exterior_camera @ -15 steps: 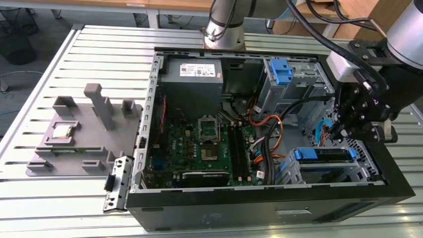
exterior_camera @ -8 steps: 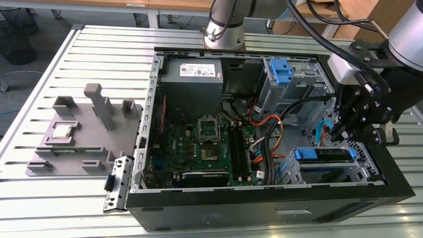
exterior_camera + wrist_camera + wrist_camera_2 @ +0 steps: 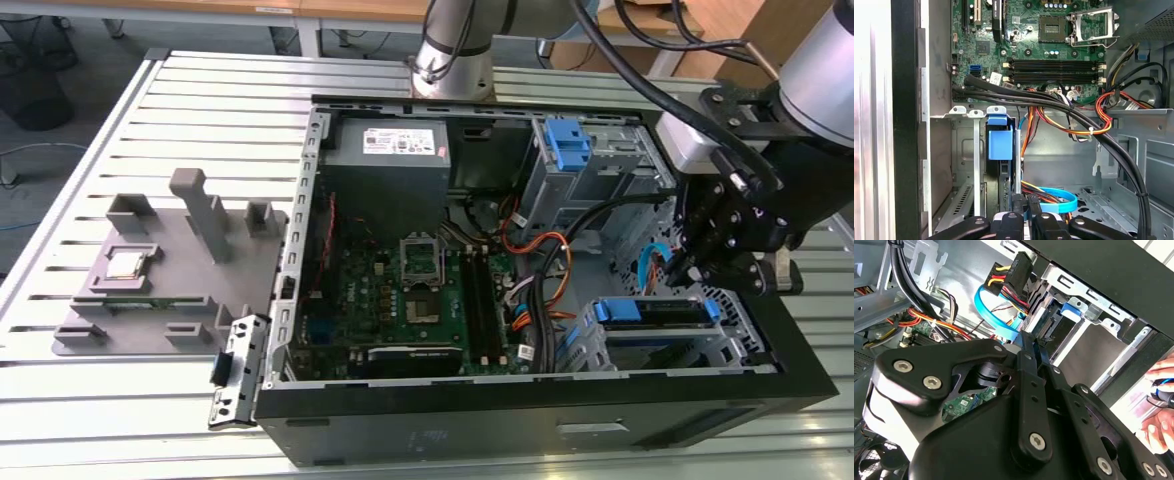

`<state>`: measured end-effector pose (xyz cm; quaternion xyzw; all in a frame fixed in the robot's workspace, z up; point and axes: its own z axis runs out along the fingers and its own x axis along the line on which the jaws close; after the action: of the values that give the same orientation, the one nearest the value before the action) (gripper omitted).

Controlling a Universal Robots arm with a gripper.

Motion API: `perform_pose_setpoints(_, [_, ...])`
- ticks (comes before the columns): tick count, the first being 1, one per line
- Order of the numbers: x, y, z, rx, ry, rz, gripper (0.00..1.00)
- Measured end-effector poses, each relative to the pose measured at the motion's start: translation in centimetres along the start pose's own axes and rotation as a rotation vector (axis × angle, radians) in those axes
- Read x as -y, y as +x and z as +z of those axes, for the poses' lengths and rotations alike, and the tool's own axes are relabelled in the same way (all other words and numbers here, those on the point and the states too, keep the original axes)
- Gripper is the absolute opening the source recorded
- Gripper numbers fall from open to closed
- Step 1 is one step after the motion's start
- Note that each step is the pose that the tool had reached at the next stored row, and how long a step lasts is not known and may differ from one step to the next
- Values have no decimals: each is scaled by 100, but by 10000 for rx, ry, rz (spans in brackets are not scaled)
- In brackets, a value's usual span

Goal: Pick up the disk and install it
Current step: 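Insert the first disk wire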

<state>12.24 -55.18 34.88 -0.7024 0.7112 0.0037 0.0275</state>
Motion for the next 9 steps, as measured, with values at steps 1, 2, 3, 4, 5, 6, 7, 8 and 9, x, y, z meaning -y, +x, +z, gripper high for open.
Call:
perform_pose_setpoints(1, [0,0,0,-1,0,-1,16])
perform_pose_setpoints(2, [0,0,-1,-1,0,-1,16])
perform_pose_setpoints(3, [0,1,0,0,0,-1,16])
perform_pose_setpoints(4, [0,1,-1,0,0,-1,16])
perform_pose_setpoints(5, [0,1,-2,1,1,-1,16])
perform_pose_setpoints(6, [0,1,-4,1,1,0,16])
perform_pose_setpoints(7, [0,1,-9,-2,1,-1,16])
perform_pose_setpoints(8, [0,0,-15,-2,0,0,16])
perform_pose_setpoints(9, [0,0,-19,-1,0,-1,16])
